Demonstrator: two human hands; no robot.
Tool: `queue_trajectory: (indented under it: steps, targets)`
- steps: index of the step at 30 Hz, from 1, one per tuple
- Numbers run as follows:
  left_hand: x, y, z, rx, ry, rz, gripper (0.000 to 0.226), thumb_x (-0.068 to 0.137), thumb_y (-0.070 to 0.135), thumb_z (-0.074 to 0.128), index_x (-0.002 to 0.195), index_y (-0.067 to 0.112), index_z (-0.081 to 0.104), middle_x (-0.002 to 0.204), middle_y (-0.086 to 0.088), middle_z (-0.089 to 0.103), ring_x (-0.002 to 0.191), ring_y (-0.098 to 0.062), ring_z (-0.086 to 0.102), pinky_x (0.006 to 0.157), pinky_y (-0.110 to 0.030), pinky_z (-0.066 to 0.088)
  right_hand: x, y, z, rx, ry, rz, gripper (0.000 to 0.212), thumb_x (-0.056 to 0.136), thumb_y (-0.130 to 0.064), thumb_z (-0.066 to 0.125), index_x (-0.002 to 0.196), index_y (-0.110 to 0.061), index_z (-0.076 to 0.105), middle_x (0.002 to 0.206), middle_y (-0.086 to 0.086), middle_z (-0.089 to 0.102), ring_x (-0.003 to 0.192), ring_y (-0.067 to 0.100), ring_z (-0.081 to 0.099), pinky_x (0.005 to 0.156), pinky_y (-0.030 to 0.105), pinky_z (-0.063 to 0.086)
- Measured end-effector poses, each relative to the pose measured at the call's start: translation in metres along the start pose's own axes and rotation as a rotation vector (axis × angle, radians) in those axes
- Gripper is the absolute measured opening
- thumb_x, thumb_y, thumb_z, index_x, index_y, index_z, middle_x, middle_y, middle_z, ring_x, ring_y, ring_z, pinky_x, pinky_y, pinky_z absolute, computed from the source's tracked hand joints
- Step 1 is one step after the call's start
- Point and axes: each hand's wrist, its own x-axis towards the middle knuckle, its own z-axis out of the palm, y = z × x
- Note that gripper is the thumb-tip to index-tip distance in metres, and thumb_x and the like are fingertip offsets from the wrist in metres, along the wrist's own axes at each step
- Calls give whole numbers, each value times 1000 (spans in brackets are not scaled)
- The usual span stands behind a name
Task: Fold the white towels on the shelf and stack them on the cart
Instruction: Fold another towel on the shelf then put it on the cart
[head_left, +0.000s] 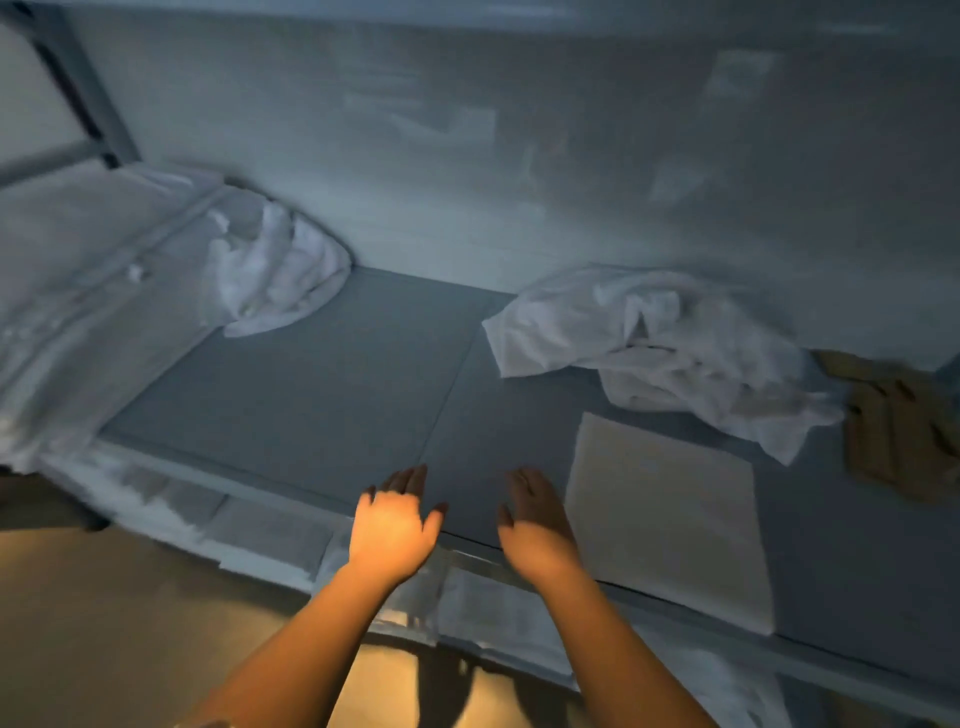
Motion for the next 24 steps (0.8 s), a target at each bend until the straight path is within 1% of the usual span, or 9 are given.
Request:
queue_trajectory:
  steps: [3, 6, 10, 13, 17, 22, 24]
  targets:
    - [-5, -33, -14, -4, 56, -91, 58, 94, 50, 41, 144, 19, 38, 137, -1, 51, 128, -19, 44, 105, -34, 29, 13, -34, 15, -8, -43, -79, 53, 96, -26, 44, 147, -15, 33, 156, 4, 23, 144, 16, 17, 113, 22, 13]
    - [-8, -68, -25, -34, 103, -190, 56, 95, 51, 41, 141, 20, 40, 130, -2, 56, 122, -21, 49, 104, -36, 30, 25, -70, 30, 9, -109, -148, 54, 97, -27, 43, 148, -16, 31, 157, 4, 20, 145, 16, 14, 115, 24, 12]
    - [-9, -112, -41, -77, 162, -283, 55, 95, 49, 42, 140, 19, 42, 130, -2, 55, 125, -19, 46, 108, -37, 27, 40, -122, 51, 7, -141, -217, 52, 100, -31, 37, 149, -16, 27, 158, 3, 18, 145, 17, 12, 116, 27, 13]
    - [-4, -150, -54, -121, 187, -297, 55, 94, 46, 44, 143, 21, 37, 132, 2, 52, 127, -16, 44, 108, -37, 25, 57, -160, 70, -8, -155, -267, 52, 99, -30, 37, 149, -18, 27, 158, 2, 17, 145, 16, 12, 116, 26, 14]
    - [12, -215, -71, -154, 203, -304, 56, 95, 47, 42, 144, 21, 35, 136, 3, 49, 129, -16, 41, 109, -36, 27, 92, -216, 101, -16, -149, -243, 52, 98, -29, 41, 148, -19, 29, 158, 3, 15, 145, 15, 13, 114, 24, 15]
    - [46, -312, -95, -153, 190, -275, 62, 95, 48, 42, 148, 19, 29, 142, -2, 45, 130, -21, 40, 108, -38, 29, 136, -298, 135, -14, -104, -192, 50, 97, -28, 45, 144, -16, 35, 156, 4, 21, 144, 17, 19, 113, 22, 16]
    - [62, -341, -104, -154, 170, -255, 63, 96, 50, 42, 149, 21, 26, 148, -3, 39, 131, -24, 40, 108, -40, 28, 148, -322, 144, -10, -96, -175, 50, 96, -27, 46, 144, -14, 37, 155, 6, 23, 143, 18, 20, 113, 23, 16]
